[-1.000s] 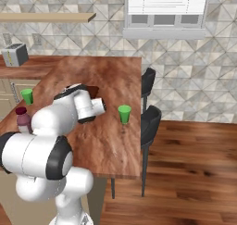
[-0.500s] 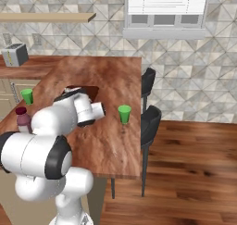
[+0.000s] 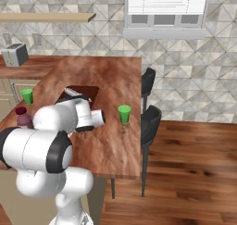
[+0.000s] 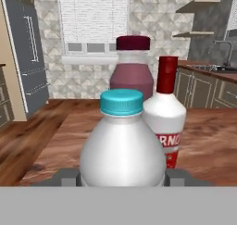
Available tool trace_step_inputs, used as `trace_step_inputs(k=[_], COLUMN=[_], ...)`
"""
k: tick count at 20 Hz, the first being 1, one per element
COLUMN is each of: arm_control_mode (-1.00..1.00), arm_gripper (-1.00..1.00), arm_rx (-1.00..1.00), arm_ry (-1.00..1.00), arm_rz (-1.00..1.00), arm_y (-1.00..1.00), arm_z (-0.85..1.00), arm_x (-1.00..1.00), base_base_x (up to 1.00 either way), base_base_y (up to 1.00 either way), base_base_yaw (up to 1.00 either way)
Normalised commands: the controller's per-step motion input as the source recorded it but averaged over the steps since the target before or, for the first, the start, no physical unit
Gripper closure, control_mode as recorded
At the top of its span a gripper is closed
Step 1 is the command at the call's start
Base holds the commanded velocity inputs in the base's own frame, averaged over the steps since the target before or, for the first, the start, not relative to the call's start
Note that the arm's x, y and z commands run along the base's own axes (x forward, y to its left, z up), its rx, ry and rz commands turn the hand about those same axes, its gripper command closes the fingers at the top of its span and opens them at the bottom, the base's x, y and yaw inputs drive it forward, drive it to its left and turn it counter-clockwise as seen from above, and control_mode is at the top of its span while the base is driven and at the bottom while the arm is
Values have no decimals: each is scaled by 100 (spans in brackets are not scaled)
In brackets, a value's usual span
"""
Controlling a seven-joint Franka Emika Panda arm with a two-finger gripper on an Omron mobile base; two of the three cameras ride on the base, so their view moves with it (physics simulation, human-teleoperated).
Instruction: Place the drinks on the dining counter in a tight cluster.
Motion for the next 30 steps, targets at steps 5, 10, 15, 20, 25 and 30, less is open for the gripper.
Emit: trace_step_inputs(k=[5,10,15,20,25,30], arm_control_mode=[-100,-100,-100,-100,-100,-100], arm_gripper=[100,100,100,100,100,100], arm_rx=[11,4,0,0,0,-1], arm_ry=[-12,-1,0,0,0,0], arm_rz=[0,0,0,0,0,0], arm_y=[1,1,10,19,5,0], arm_z=[0,-1,-2,-13,-18,-14], arm_x=[22,8,10,7,10,18], base_base_x=[0,0,0,0,0,0], base_base_y=[0,0,0,0,0,0], base_base_yaw=[0,0,0,0,0,0])
